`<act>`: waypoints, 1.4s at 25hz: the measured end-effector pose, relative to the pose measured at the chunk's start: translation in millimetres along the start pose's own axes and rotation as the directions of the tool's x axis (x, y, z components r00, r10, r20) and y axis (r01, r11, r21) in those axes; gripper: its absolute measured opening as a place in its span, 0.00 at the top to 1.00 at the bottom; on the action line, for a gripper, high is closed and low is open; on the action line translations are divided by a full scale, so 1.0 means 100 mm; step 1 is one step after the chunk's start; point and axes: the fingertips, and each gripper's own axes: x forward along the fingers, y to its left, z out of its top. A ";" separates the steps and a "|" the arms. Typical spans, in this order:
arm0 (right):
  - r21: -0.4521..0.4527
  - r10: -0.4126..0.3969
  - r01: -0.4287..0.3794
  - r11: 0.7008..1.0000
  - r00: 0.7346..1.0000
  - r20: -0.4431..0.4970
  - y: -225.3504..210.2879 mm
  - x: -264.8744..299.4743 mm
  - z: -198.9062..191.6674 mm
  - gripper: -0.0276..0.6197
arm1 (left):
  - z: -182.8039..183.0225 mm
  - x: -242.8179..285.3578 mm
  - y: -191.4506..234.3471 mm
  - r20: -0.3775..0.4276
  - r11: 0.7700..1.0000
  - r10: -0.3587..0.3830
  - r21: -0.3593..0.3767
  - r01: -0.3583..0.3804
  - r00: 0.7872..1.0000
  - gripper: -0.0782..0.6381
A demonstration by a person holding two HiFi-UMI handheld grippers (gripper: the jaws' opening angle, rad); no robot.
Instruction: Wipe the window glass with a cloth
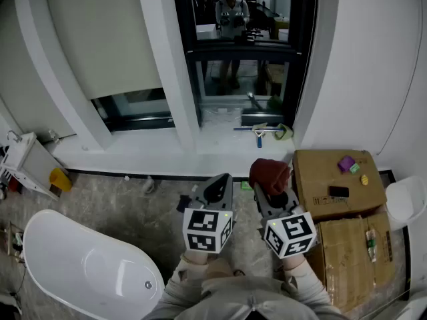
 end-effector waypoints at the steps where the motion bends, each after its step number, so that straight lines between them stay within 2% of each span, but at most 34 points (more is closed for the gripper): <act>1: -0.002 0.003 -0.003 1.000 1.000 -0.001 0.01 0.01 -0.01 0.89 | -0.02 0.01 0.02 -0.001 1.000 0.004 -0.002 -0.004 1.000 0.89; 11: -0.017 0.004 -0.004 1.000 1.000 -0.006 -0.04 0.16 -0.01 0.89 | -0.04 0.11 0.12 -0.013 1.000 0.022 -0.004 -0.022 1.000 0.89; 17: 0.009 0.023 -0.023 1.000 1.000 0.002 -0.13 0.23 0.02 0.89 | -0.03 0.24 0.16 -0.015 1.000 0.025 -0.008 -0.025 1.000 0.89; 24: 0.018 0.001 0.000 1.000 1.000 -0.014 -0.25 0.36 0.01 0.89 | -0.01 0.42 0.20 -0.023 1.000 0.017 -0.003 -0.018 1.000 0.89; 35: 0.019 -0.014 0.014 1.000 1.000 -0.026 -0.56 0.89 0.07 0.89 | 0.00 0.94 0.52 -0.045 1.000 0.015 -0.002 -0.015 0.999 0.89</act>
